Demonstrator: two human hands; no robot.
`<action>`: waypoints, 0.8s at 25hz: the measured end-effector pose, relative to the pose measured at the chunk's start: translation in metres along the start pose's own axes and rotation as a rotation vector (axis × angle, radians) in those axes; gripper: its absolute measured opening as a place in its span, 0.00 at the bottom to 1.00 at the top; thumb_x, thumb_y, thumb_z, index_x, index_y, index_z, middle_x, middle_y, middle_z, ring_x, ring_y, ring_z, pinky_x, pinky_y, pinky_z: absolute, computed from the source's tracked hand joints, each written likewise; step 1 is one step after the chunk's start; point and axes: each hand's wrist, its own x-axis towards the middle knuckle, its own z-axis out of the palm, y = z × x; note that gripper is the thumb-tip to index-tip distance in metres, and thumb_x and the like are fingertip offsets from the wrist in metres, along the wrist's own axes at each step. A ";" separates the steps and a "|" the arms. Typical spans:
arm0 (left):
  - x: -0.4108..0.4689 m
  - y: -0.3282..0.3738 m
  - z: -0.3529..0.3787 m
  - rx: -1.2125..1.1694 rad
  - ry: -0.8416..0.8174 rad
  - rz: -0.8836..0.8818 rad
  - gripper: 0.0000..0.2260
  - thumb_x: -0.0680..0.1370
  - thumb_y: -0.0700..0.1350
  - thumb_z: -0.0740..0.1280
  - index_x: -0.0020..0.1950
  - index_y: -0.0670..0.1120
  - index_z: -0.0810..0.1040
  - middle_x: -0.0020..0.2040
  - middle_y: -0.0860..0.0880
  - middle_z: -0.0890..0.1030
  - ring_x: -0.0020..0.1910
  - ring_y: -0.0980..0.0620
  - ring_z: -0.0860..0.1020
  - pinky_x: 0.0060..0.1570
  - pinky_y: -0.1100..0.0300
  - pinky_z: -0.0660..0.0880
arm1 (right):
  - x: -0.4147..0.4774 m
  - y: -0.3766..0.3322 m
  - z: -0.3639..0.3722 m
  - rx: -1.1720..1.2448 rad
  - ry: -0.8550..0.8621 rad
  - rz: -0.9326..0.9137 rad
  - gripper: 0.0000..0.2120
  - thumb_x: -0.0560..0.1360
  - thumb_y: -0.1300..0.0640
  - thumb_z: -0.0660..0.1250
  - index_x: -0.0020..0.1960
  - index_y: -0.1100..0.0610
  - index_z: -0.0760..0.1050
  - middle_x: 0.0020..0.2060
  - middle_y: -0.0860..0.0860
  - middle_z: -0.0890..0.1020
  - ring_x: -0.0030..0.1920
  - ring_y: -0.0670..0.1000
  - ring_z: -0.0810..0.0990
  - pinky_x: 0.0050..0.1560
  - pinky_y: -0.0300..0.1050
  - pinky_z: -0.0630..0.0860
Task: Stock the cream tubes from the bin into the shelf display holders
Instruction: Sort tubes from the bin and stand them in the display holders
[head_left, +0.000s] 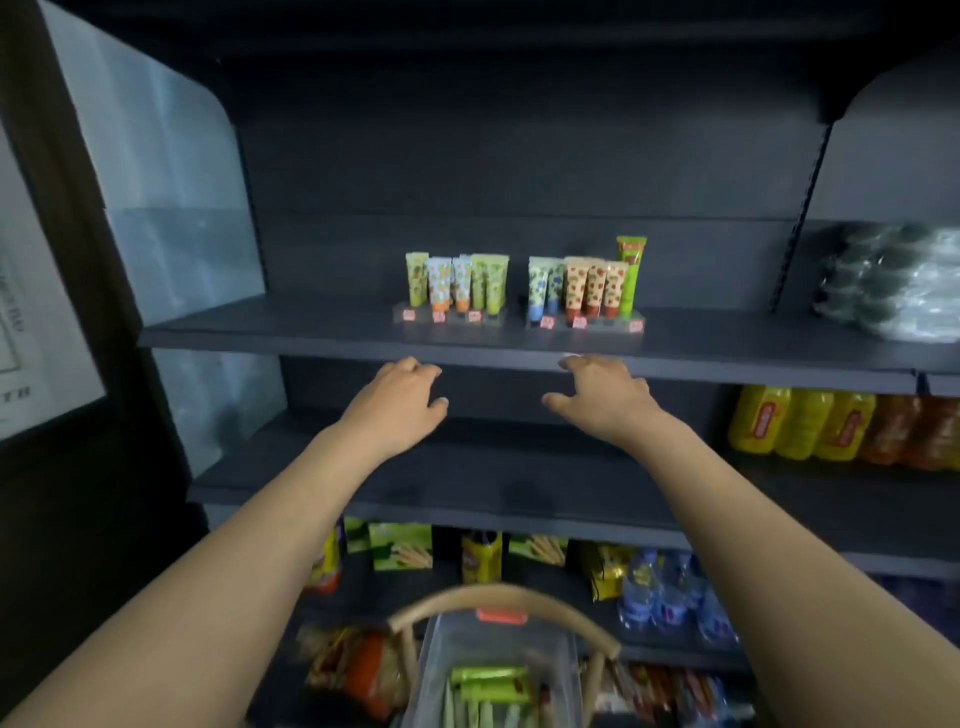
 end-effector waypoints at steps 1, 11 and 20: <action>-0.014 -0.003 0.010 -0.007 -0.031 0.001 0.23 0.80 0.50 0.58 0.73 0.44 0.62 0.70 0.44 0.66 0.69 0.45 0.64 0.66 0.52 0.65 | -0.012 -0.005 0.010 0.024 -0.028 0.003 0.27 0.77 0.45 0.60 0.72 0.55 0.62 0.69 0.55 0.67 0.69 0.58 0.63 0.64 0.58 0.64; -0.101 -0.040 0.128 -0.110 -0.286 0.026 0.19 0.78 0.47 0.61 0.67 0.41 0.69 0.63 0.42 0.72 0.64 0.43 0.69 0.63 0.51 0.68 | -0.088 -0.032 0.148 -0.016 -0.246 0.146 0.25 0.76 0.47 0.60 0.69 0.57 0.64 0.68 0.57 0.69 0.68 0.59 0.64 0.63 0.56 0.65; -0.149 -0.058 0.280 -0.149 -0.581 0.007 0.16 0.79 0.45 0.59 0.63 0.39 0.71 0.60 0.40 0.73 0.58 0.41 0.73 0.54 0.52 0.71 | -0.138 0.013 0.312 -0.021 -0.539 0.241 0.21 0.77 0.48 0.60 0.66 0.59 0.67 0.62 0.58 0.72 0.63 0.61 0.69 0.59 0.56 0.70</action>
